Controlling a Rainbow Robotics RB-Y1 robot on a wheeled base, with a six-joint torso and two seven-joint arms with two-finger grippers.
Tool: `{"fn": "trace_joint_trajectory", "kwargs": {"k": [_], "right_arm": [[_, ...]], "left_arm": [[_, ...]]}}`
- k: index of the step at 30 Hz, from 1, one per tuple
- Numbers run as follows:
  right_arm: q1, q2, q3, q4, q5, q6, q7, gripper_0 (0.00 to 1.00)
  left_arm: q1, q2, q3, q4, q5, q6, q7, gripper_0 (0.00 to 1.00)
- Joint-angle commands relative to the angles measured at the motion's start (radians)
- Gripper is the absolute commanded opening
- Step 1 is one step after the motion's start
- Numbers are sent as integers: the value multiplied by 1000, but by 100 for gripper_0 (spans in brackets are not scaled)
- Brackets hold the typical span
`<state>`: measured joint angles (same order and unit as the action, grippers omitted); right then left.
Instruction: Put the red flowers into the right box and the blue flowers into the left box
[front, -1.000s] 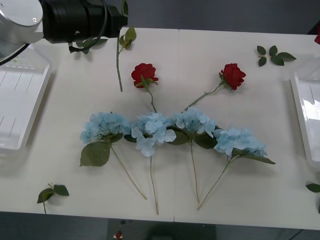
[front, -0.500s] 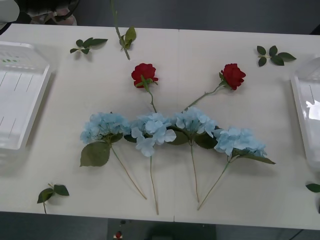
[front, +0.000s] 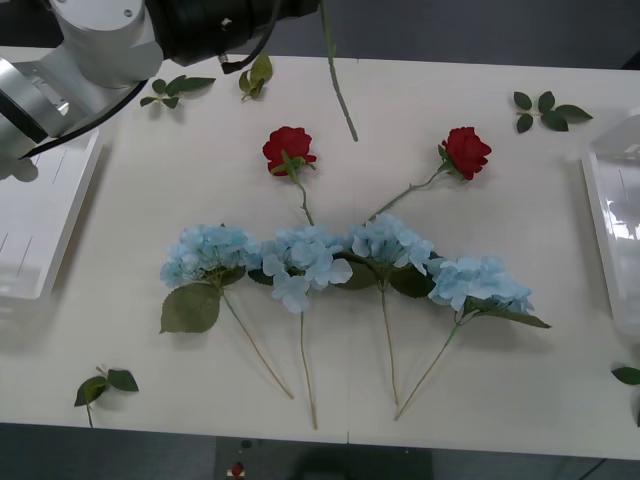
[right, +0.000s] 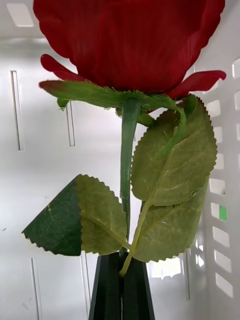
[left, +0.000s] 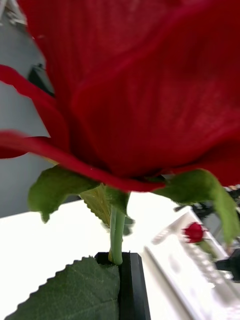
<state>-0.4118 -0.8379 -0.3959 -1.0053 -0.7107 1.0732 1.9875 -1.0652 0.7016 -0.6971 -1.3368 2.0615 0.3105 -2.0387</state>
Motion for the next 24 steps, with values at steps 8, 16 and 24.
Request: {"fn": "trace_joint_trajectory", "kwargs": {"k": [8,16,24], "right_arm": [[-16,-35,77,51,-23,-122,31,5],[-15,-35,77,33,-72,-114,57,100],[-16,-35,55,-62,-122,1,93,100]], "left_arm": [[-87,-212,14,-13,-50,-30,-26,0],[-90,-303,14,-9,-64,-30,-26,0],[-88,-356,-4,7,-57,-30,-24,0]]}}
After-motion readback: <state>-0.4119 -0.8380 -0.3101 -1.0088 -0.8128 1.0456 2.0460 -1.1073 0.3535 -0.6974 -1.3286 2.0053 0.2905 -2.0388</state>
